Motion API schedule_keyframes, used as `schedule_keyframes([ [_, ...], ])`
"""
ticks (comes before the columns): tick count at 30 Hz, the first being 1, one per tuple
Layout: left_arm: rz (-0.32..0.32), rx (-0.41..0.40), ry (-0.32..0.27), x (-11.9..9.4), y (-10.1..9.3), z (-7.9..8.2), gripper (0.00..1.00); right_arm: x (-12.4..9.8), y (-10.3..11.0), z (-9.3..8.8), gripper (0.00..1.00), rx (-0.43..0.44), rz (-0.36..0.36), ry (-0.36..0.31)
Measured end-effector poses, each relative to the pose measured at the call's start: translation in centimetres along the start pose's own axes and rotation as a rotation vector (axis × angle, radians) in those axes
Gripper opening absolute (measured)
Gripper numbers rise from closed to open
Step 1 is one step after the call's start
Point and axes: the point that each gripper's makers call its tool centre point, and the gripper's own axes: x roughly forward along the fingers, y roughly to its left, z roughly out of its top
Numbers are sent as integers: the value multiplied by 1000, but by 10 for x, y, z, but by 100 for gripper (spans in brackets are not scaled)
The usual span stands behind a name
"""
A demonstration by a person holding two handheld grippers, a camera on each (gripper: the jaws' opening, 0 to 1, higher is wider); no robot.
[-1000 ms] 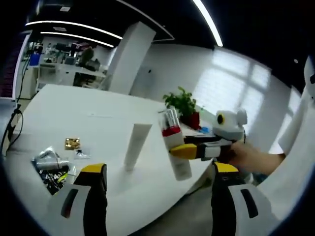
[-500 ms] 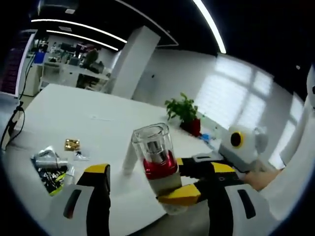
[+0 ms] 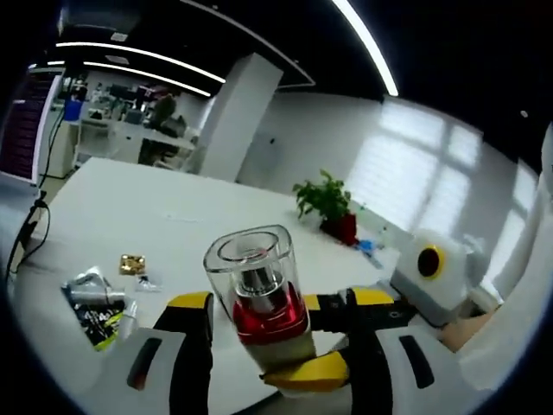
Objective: Arrange the skincare products in the storage area until every visible bottle or jar stands upright without overlapping.
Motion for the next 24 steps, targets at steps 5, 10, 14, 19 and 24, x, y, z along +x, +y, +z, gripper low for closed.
schedule_keyframes([
  [5, -2, 28, 3, -1, -2, 2, 39, -3, -3, 5, 27, 18, -22, -22],
  [10, 28, 45, 29, 3, -4, 2, 39, -4, -6, 7, 27, 33, -44, -40],
  [14, 95, 105, 30, 5, -1, 13, 36, -5, -9, 18, 27, 61, -56, -79],
  [19, 118, 191, 35, 15, -9, 28, 31, -11, -23, 32, 27, 96, -80, -120],
  [24, 128, 220, 43, 31, -19, 39, 29, -20, -39, 39, 27, 112, -120, -129],
])
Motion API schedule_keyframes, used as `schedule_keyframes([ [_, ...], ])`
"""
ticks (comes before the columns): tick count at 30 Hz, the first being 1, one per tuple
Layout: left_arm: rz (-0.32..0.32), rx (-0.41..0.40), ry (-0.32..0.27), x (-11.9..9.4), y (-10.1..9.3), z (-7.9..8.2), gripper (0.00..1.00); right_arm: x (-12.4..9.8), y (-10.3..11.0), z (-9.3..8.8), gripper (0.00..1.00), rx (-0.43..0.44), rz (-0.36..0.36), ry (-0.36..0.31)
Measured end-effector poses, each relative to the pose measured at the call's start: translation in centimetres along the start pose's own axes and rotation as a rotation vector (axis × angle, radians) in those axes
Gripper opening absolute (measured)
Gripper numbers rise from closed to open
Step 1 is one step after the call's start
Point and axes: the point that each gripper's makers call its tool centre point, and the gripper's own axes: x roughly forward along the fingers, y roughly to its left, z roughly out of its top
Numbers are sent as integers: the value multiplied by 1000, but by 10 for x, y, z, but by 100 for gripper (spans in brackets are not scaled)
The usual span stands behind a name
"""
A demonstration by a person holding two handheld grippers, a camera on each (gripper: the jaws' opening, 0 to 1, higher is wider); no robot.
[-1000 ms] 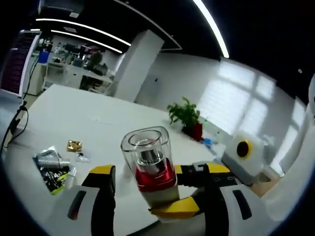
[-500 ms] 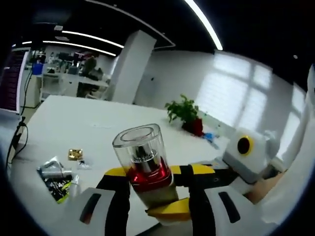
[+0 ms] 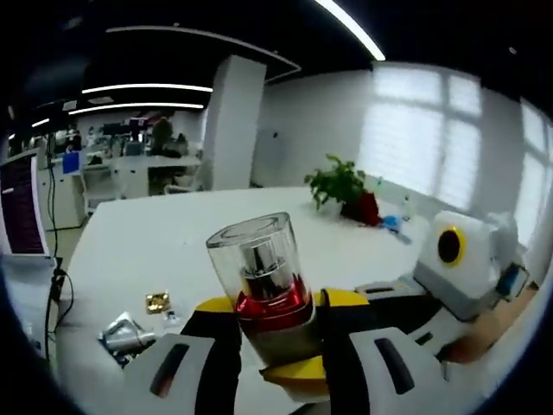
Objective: Arrange the skincare products in the storage area until every visible bottle or jar stands upright without overlapping.
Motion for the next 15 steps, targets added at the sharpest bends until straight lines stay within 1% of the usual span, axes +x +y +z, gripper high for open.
schedule_keyframes([
  [3, -9, -7, 3, 4, -6, 7, 27, -3, -8, 9, 27, 12, -23, -20],
  [5, -28, 41, -1, 4, -11, 17, 26, -5, -10, 15, 27, 21, -34, -38],
  [8, -38, 85, 16, 3, -16, 26, 26, -6, -10, 25, 28, 46, -36, -64],
  [9, -49, 123, 15, 2, -18, 31, 26, -7, -10, 29, 28, 53, -35, -78],
  [10, -54, 140, 10, 1, -20, 34, 26, -8, -10, 32, 28, 59, -37, -83],
  [12, -70, 133, 7, -1, -20, 39, 26, -9, -9, 39, 28, 50, -40, -95],
  [15, -130, 120, -1, -3, -24, 44, 26, -10, -9, 46, 29, 44, -22, -110],
])
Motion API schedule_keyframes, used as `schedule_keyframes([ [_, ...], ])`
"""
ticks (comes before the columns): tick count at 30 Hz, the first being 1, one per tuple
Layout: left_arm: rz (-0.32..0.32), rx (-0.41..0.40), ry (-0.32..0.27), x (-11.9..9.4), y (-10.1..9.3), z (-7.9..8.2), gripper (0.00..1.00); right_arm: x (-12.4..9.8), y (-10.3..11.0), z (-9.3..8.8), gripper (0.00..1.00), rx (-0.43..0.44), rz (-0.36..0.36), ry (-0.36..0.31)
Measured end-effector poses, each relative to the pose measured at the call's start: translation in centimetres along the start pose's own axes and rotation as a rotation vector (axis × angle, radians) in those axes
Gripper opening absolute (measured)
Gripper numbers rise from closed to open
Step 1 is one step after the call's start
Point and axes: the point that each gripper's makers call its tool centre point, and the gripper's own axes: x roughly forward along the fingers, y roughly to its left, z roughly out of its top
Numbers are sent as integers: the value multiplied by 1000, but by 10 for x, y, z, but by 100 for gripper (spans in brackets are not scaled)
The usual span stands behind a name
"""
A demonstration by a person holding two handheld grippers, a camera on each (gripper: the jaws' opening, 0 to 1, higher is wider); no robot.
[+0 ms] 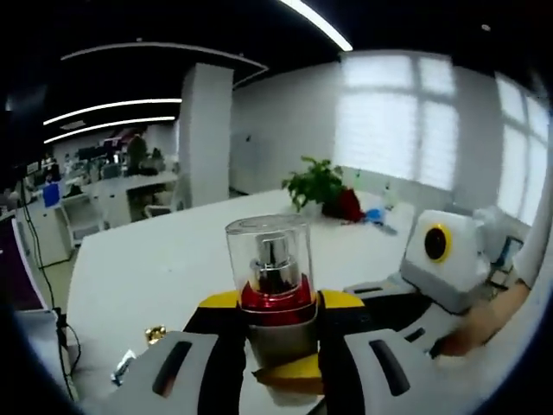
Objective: Arrange the skincare products in the storage area until every visible bottle or jar stands upright without overlapping.
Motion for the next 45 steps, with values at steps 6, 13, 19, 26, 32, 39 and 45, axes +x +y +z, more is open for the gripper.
schedule_keyframes([
  [6, -154, 30, -9, -4, -9, 9, 25, 1, 9, 10, 32, -20, 106, -9],
  [13, -288, 71, -22, -16, -10, 11, 25, 9, 28, 10, 35, -48, 277, 30],
  [19, -372, 115, -42, -28, -14, 8, 25, 9, 41, 6, 34, -37, 407, 52],
  [26, -504, 154, -97, -41, -26, 15, 25, 8, 59, 11, 35, -31, 560, 66],
  [32, -637, 174, -132, -54, -36, 12, 25, 2, 77, 5, 34, 11, 682, 115],
  [39, -770, 109, -147, -64, -36, 0, 25, -5, 89, -6, 32, -23, 746, 151],
  [45, -774, 64, -188, -68, -23, 5, 25, 5, 87, -1, 30, -19, 682, 109],
])
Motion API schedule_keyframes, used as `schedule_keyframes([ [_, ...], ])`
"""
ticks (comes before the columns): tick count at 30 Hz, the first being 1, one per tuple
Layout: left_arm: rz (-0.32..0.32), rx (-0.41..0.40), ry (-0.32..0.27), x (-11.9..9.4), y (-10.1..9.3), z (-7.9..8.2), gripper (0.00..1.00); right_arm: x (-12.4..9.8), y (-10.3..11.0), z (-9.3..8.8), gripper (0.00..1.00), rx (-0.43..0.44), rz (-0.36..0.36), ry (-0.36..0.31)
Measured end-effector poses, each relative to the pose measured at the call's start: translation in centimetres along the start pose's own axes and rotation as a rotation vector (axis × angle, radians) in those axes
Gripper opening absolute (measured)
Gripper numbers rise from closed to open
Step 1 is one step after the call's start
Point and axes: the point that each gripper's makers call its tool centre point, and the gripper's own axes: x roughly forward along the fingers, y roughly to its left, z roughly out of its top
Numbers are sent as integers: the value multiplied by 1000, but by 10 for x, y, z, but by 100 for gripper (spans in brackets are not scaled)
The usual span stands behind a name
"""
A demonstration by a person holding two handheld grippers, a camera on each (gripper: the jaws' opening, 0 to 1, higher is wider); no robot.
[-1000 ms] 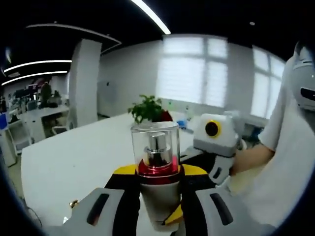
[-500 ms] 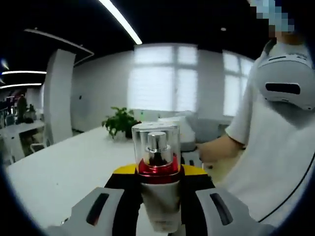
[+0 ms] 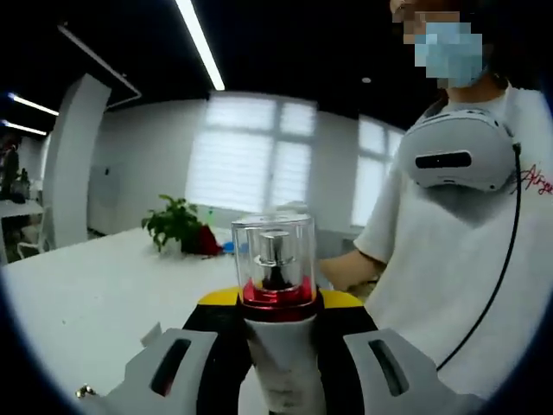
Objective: Arrange the skincare products in the storage area until every visible bottle or jar stands upright without overlapping.
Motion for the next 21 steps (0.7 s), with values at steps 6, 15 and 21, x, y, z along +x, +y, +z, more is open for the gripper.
schedule_keyframes([
  [6, 36, -9, 19, -1, 9, -5, 26, -5, -13, 0, 29, -37, -127, -19],
  [15, 279, -64, -85, 1, 34, 2, 27, -23, -46, 11, 28, -84, -417, -58],
  [21, 534, -83, -110, -1, 47, -2, 24, -37, -68, 9, 28, -170, -634, 15],
])
